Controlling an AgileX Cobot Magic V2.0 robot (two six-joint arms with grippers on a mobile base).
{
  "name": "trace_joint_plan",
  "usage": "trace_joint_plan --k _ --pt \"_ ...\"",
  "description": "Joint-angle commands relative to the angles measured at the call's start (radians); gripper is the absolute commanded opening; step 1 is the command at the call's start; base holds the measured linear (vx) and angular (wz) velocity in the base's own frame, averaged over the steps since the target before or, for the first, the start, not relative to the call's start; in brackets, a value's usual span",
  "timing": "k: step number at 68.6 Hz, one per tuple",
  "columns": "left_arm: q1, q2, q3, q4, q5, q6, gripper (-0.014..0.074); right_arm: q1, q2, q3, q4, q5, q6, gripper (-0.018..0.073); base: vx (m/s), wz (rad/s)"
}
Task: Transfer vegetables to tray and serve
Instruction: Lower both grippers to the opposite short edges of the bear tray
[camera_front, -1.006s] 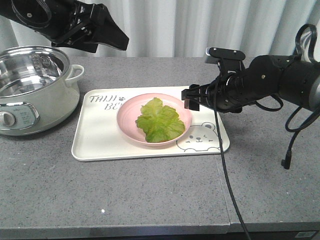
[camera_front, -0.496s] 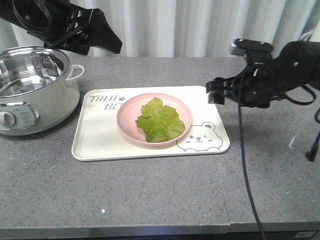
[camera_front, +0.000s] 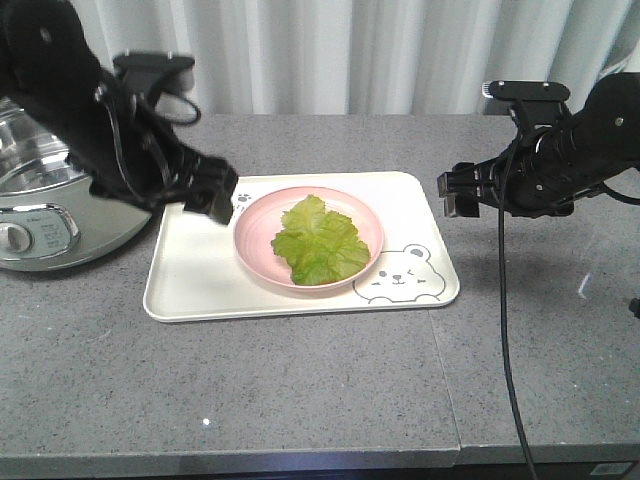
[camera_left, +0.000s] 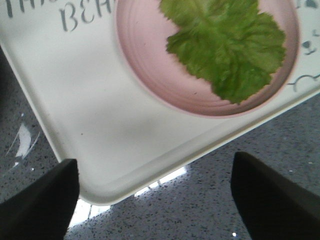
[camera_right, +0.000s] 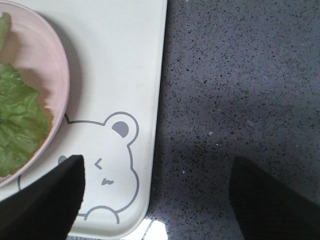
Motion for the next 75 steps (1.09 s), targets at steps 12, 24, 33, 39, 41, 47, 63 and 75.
trace_joint_plan --k 12,24,33,39,41,47,63,75 --pt "-0.007 -0.046 0.191 0.128 -0.202 -0.17 0.0587 -0.003 -0.031 -0.029 -0.03 -0.04 -0.016 0.058 0.0 0.0" --pt "-0.007 -0.046 0.242 0.252 -0.232 -0.299 0.0587 -0.003 0.0 -0.029 -0.03 -0.04 -0.016 0.058 0.0 0.0" --pt "-0.004 -0.046 0.242 0.301 -0.249 -0.379 0.0587 -0.003 0.03 -0.029 -0.03 -0.041 -0.016 0.058 0.0 0.0" --pt "-0.004 -0.046 0.242 0.304 -0.264 -0.385 0.0587 -0.003 0.048 -0.029 -0.03 -0.042 -0.016 0.058 0.0 0.0" --pt "-0.004 -0.044 0.242 0.303 -0.266 -0.385 0.0587 -0.003 0.053 -0.029 -0.03 -0.044 -0.016 0.058 0.0 0.0" --pt "-0.004 -0.039 0.242 0.303 -0.268 -0.388 0.0587 -0.003 0.066 -0.029 -0.029 -0.05 -0.016 0.058 0.0 0.0" --pt "-0.003 0.004 0.242 0.303 -0.267 -0.412 0.0587 -0.003 0.088 -0.029 -0.029 -0.048 -0.022 0.058 0.0 0.0" --pt "-0.003 0.011 0.242 0.316 -0.283 -0.442 0.0587 0.007 0.092 -0.029 -0.033 -0.049 -0.023 0.058 0.0 0.0"
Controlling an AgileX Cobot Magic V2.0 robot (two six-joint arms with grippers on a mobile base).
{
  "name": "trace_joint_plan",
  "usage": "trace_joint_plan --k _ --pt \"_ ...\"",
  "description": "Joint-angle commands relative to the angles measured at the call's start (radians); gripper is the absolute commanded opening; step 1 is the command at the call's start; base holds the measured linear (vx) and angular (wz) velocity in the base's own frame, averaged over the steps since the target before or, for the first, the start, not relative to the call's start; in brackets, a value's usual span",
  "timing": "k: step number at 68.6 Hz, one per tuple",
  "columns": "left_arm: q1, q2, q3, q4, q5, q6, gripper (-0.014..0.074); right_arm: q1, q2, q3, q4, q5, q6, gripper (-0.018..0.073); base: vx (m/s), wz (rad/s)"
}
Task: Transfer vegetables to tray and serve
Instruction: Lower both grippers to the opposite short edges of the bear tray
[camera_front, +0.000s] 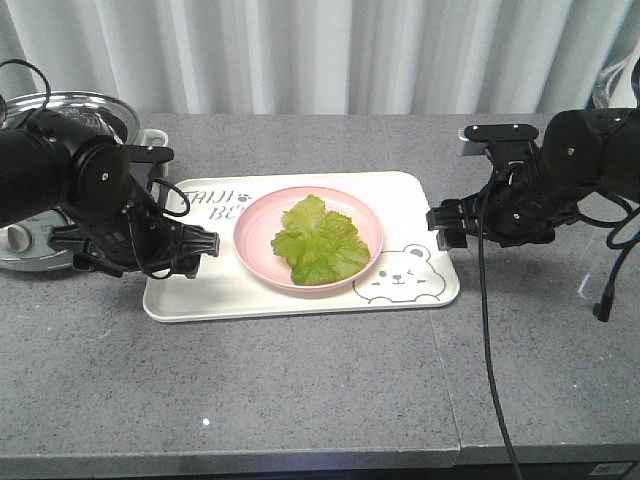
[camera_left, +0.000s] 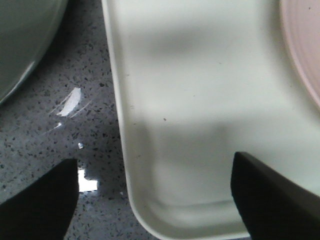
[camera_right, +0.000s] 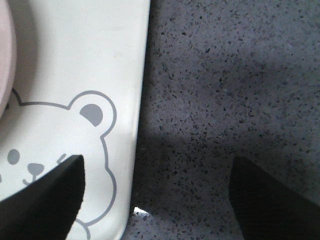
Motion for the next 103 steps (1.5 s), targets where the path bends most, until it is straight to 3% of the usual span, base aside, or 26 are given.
trace_joint_plan --k 1,22,67,103 --pt "-0.003 -0.04 -0.02 0.026 -0.048 -0.035 0.0587 0.009 -0.039 -0.029 -0.013 -0.039 -0.008 0.058 0.0 0.0" --pt "-0.003 -0.003 -0.02 0.035 -0.061 -0.044 0.0587 0.058 -0.035 -0.029 -0.118 -0.073 0.082 0.058 0.0 0.0" --pt "-0.003 0.011 -0.02 0.037 -0.127 -0.079 0.0587 0.059 0.034 -0.029 -0.121 -0.047 0.092 0.058 0.0 0.0" --pt "-0.003 0.092 -0.02 0.027 -0.116 -0.096 0.0587 0.059 0.062 -0.029 -0.111 -0.033 0.105 0.058 0.0 0.0"
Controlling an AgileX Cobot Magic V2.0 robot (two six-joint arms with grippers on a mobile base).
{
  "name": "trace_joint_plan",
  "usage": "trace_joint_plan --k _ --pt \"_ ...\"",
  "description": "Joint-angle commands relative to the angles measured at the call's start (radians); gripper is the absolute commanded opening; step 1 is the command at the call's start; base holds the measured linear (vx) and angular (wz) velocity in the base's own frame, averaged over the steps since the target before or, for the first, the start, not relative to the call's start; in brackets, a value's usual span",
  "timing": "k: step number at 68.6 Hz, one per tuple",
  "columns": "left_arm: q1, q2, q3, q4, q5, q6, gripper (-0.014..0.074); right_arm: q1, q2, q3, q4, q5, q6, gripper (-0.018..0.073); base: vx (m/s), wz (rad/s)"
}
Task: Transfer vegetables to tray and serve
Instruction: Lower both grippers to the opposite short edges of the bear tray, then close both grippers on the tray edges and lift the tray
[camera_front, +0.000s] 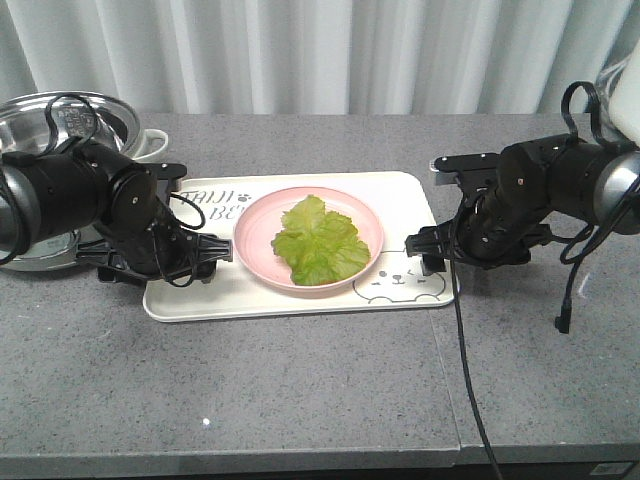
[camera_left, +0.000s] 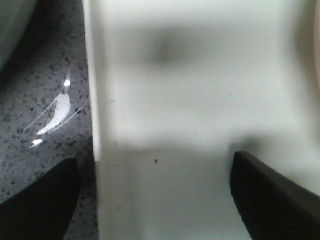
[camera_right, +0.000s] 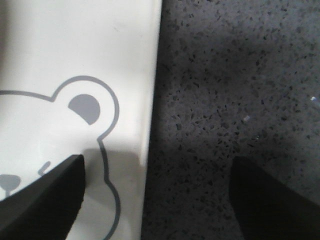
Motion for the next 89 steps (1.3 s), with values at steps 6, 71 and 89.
trace_joint_plan --k 6,71,89 --pt "-0.003 -0.024 -0.017 0.003 -0.005 -0.008 0.0585 -0.003 -0.033 -0.027 -0.001 -0.009 -0.002 0.0578 0.0 0.0" --pt "-0.003 -0.024 -0.017 0.004 0.001 -0.006 -0.0008 -0.003 -0.028 -0.027 0.019 0.012 0.005 -0.0008 0.0 0.0" --pt "-0.007 -0.036 -0.017 0.004 0.002 0.005 -0.0008 -0.004 -0.03 -0.027 0.018 0.016 0.005 -0.0007 0.0 0.0"
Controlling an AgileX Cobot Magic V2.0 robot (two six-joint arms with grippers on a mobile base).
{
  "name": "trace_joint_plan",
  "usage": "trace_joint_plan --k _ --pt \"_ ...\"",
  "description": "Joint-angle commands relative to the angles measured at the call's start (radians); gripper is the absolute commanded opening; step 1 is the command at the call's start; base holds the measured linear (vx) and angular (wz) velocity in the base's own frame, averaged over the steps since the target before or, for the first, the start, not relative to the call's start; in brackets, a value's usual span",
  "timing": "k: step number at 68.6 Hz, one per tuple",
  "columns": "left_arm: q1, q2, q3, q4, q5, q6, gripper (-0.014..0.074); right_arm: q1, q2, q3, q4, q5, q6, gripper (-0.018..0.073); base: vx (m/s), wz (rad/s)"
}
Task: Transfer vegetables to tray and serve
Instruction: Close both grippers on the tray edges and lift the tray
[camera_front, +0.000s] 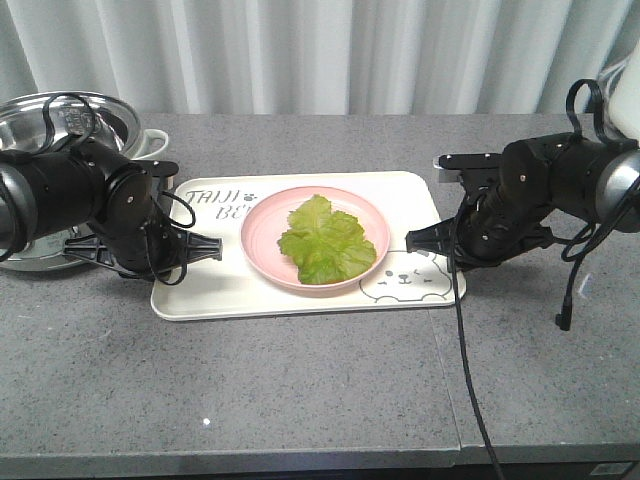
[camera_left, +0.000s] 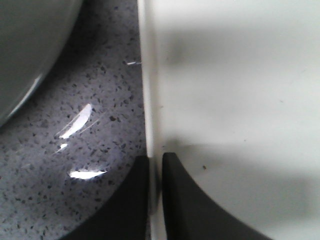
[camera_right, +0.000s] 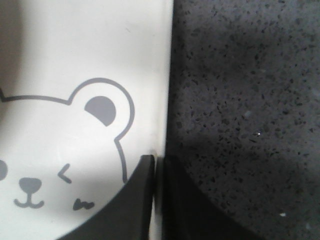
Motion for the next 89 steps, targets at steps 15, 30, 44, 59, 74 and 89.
trace_joint_plan --k 15,30,44,59,74,89 --pt "-0.017 -0.062 -0.014 -0.046 -0.011 0.029 -0.0008 -0.004 -0.07 -0.02 -0.014 0.017 -0.015 -0.0007 0.0 0.0" --pt "-0.017 -0.11 -0.014 -0.048 -0.006 0.03 -0.0008 -0.004 -0.129 -0.02 -0.039 0.051 -0.015 -0.0007 0.0 0.0" --pt "-0.038 -0.172 -0.014 -0.047 -0.001 0.038 -0.0008 -0.004 -0.187 -0.02 -0.052 0.071 -0.015 -0.0007 0.0 0.0" --pt "-0.067 -0.237 -0.014 -0.052 0.021 0.038 -0.0008 -0.004 -0.245 -0.02 -0.055 0.121 -0.015 -0.0007 0.0 0.0" --pt "-0.076 -0.295 -0.014 -0.072 0.045 0.051 -0.0008 -0.004 -0.306 -0.02 -0.054 0.164 -0.015 -0.0007 0.0 0.0" --pt "-0.076 -0.336 -0.014 -0.074 0.061 0.056 -0.0008 -0.004 -0.362 -0.02 -0.054 0.197 -0.015 -0.0007 0.0 0.0"
